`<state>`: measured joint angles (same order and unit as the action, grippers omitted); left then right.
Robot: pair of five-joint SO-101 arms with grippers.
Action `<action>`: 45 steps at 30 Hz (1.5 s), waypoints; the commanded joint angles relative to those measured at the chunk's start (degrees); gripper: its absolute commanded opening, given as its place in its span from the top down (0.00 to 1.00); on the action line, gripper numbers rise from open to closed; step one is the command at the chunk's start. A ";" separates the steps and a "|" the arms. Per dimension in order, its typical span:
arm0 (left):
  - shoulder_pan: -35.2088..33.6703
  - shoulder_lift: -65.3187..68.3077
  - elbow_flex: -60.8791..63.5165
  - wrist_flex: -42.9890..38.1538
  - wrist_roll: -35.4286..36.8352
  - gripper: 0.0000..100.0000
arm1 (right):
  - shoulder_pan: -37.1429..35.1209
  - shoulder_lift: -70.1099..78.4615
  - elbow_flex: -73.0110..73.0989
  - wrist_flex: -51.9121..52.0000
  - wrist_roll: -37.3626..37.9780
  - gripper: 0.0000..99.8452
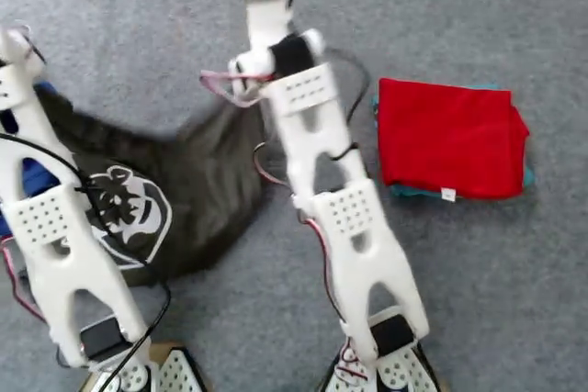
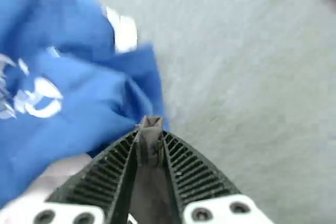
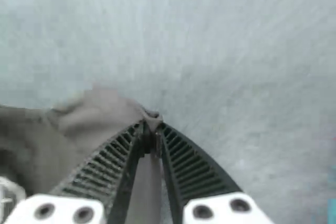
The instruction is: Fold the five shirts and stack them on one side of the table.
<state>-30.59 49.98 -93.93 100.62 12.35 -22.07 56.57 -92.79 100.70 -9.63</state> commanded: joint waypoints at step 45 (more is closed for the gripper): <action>-4.44 -100.84 50.95 0.26 -12.57 0.97 | 14.51 -88.57 30.90 -29.63 14.24 0.99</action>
<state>-34.46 -48.40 -46.11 100.62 -0.75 -8.44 -31.69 -61.49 70.99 3.91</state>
